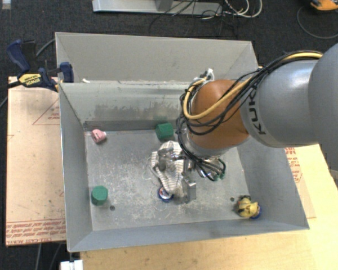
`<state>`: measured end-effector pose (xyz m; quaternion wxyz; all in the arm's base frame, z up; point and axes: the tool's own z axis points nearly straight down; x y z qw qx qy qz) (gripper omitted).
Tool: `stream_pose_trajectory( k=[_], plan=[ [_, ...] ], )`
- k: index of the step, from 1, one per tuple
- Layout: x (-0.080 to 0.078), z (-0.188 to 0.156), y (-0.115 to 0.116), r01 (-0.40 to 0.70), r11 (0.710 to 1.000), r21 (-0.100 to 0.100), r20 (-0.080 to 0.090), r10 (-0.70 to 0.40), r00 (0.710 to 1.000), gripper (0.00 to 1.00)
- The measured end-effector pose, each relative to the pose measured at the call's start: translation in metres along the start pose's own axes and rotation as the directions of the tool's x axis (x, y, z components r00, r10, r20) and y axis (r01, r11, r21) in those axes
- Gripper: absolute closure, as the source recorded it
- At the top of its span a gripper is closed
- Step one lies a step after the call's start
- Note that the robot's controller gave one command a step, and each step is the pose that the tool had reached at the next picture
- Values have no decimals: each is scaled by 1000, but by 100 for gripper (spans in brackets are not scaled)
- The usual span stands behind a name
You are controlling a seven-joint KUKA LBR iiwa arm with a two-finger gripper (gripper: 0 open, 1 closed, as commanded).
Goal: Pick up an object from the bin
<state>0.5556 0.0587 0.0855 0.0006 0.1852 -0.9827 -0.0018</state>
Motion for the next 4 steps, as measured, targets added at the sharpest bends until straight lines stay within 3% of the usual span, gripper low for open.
stream_pose_trajectory(
  k=[1, 2, 3, 4],
  plan=[
    [-3, 14, 6, 145, 989, 1, -4, -145, 989, 100],
    [-3, 14, 6, 144, 990, 0, -3, -144, 990, 100],
    [-19, -110, 8, 141, 990, 0, 0, -141, 990, 100],
    [-19, -110, 8, 140, 990, 0, -1, -140, 990, 100]
  ],
)
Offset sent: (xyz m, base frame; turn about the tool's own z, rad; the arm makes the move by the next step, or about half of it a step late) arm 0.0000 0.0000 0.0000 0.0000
